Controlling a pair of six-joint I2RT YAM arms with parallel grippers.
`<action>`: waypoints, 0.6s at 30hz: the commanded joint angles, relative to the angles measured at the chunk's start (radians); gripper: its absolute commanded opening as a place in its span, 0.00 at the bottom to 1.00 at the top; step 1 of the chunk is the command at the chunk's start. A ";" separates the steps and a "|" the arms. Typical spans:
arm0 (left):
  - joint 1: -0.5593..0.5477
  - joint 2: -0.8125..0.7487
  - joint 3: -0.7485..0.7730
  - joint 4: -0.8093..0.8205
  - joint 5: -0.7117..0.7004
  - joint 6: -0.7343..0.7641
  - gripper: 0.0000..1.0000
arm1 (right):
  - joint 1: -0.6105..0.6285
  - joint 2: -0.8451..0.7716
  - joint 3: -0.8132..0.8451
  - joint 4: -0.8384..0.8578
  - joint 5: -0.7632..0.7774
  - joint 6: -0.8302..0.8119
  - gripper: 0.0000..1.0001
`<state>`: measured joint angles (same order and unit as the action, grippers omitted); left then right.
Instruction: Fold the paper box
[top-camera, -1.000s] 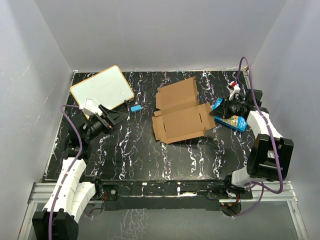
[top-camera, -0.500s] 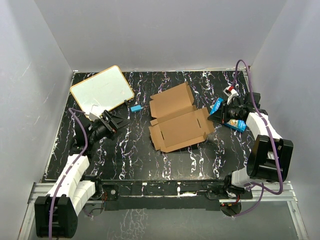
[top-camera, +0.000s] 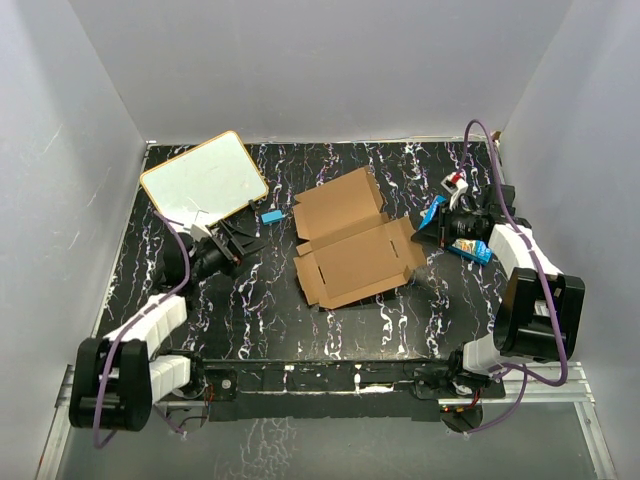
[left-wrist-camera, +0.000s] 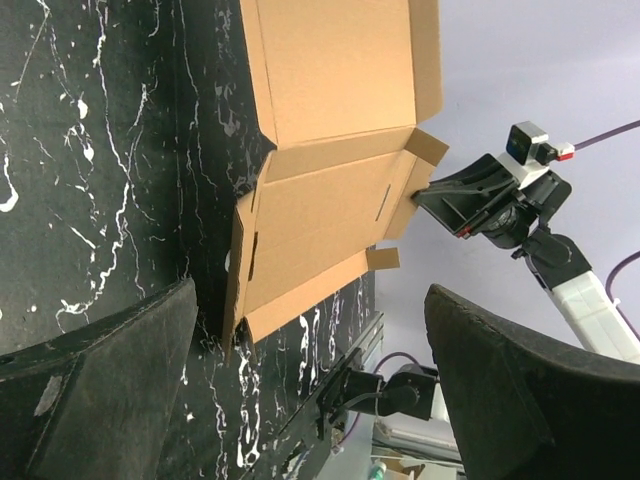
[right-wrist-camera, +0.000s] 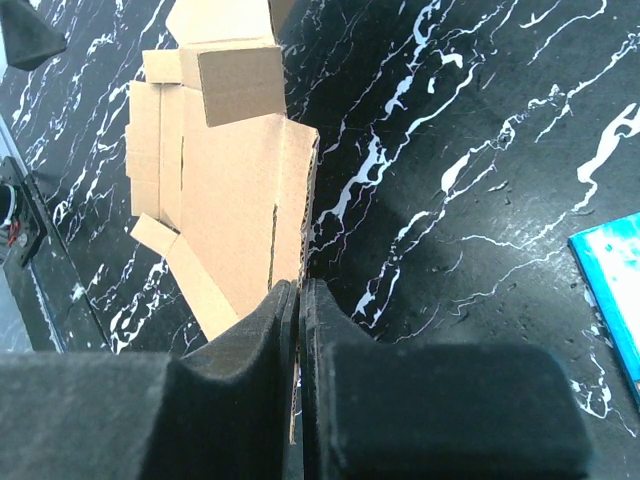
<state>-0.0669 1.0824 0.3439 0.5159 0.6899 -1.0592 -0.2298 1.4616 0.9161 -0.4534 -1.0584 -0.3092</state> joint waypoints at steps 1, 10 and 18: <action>-0.026 0.086 0.034 0.141 0.021 0.006 0.94 | 0.019 -0.015 0.044 0.037 -0.051 -0.035 0.08; -0.078 0.293 0.084 0.302 0.009 0.015 0.93 | 0.051 -0.025 0.073 0.037 -0.051 -0.035 0.08; -0.090 0.488 0.150 0.427 0.011 0.028 0.91 | 0.081 -0.027 0.114 0.037 -0.051 -0.035 0.08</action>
<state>-0.1509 1.5185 0.4423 0.8288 0.6907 -1.0546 -0.1646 1.4612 0.9653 -0.4610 -1.0634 -0.3122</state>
